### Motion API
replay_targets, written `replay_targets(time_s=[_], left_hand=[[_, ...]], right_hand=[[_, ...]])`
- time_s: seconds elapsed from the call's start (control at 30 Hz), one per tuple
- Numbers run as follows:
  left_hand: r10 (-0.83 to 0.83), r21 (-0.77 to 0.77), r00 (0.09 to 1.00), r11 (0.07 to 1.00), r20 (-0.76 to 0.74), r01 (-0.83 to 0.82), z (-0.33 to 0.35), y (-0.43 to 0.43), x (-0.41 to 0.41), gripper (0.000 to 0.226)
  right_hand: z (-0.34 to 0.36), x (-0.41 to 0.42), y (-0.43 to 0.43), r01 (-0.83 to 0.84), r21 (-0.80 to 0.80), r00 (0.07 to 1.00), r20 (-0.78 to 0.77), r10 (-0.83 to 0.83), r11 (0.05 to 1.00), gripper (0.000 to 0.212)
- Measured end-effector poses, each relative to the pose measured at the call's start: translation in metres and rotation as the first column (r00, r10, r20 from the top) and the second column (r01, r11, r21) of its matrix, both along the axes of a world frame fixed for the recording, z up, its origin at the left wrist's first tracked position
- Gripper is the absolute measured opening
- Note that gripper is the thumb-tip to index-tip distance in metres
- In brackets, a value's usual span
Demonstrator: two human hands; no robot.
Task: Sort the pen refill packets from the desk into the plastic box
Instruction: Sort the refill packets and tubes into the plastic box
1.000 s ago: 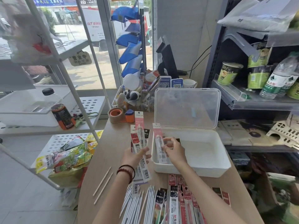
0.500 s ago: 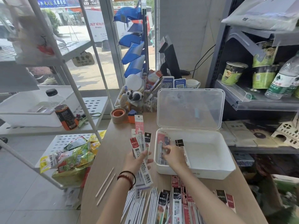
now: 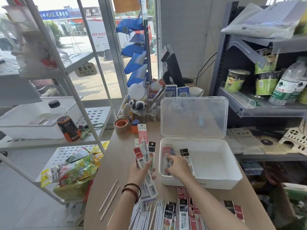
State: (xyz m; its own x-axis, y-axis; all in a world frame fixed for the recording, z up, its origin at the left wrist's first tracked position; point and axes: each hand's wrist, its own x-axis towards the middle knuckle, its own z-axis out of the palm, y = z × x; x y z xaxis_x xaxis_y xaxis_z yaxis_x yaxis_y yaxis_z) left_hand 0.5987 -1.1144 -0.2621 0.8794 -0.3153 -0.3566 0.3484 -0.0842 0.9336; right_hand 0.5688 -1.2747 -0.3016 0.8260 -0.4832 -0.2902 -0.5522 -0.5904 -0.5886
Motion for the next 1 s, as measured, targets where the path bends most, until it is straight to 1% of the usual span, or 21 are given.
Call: replay_targets(time_s=[0.07,0.13,0.2,0.27,0.33,0.4,0.5,0.6,0.7,0.8,0.87,0.93,1.0], left_hand=[[0.002,0.003,1.000,1.000,0.002,-0.002,0.000,0.000,0.001,0.012],[0.016,-0.016,1.000,1.000,-0.004,-0.016,0.000,0.000,0.002,0.012],[0.035,-0.026,0.999,0.999,-0.003,-0.035,-0.001,-0.003,0.003,0.014],[0.046,-0.019,0.999,0.999,0.024,-0.045,0.000,-0.008,0.002,0.014],[0.031,0.023,0.997,0.999,0.076,-0.033,0.002,-0.017,0.000,0.012],[-0.006,0.075,0.992,0.997,0.125,-0.004,0.005,-0.027,-0.003,0.010],[-0.053,0.100,0.989,0.994,0.141,0.039,0.006,-0.041,-0.006,0.010],[-0.130,0.129,0.979,0.986,0.160,0.109,0.004,-0.051,-0.009,0.012],[-0.187,0.142,0.966,0.976,0.178,0.163,0.001,-0.062,-0.014,0.015],[-0.188,0.160,0.967,0.974,0.174,0.161,-0.002,-0.069,-0.015,0.025],[-0.189,0.209,0.965,0.966,0.184,0.149,-0.003,-0.072,-0.013,0.031],[-0.198,0.248,0.960,0.958,0.196,0.147,-0.003,-0.074,-0.012,0.032],[-0.191,0.255,0.959,0.957,0.208,0.136,-0.001,-0.075,-0.012,0.034]], right_hand=[[0.000,-0.001,-0.002,0.012,0.046,0.999,0.047,-0.014,0.999,0.054],[0.004,-0.005,-0.004,0.030,0.114,0.982,0.182,-0.051,0.993,0.038],[0.016,-0.011,-0.006,0.017,0.242,0.945,0.313,-0.095,0.970,0.028],[0.030,-0.019,-0.009,-0.070,0.390,0.928,0.364,-0.084,0.918,0.030],[0.039,-0.025,-0.010,-0.171,0.446,0.928,0.372,-0.009,0.879,0.031],[0.041,-0.029,-0.013,-0.189,0.435,0.930,0.367,0.018,0.881,0.027],[0.043,-0.037,-0.022,-0.146,0.467,0.920,0.388,-0.054,0.872,0.019],[0.043,-0.047,-0.033,-0.099,0.524,0.915,0.381,-0.129,0.846,0.023],[0.042,-0.055,-0.045,-0.079,0.547,0.918,0.366,-0.152,0.834,0.022],[0.045,-0.061,-0.051,-0.100,0.586,0.913,0.375,-0.159,0.804,0.029],[0.046,-0.062,-0.052,-0.122,0.601,0.905,0.395,-0.160,0.790,0.033],[0.046,-0.060,-0.051,-0.125,0.599,0.892,0.417,-0.175,0.791,0.035],[0.045,-0.057,-0.049,-0.100,0.609,0.876,0.429,-0.221,0.787,0.035]])
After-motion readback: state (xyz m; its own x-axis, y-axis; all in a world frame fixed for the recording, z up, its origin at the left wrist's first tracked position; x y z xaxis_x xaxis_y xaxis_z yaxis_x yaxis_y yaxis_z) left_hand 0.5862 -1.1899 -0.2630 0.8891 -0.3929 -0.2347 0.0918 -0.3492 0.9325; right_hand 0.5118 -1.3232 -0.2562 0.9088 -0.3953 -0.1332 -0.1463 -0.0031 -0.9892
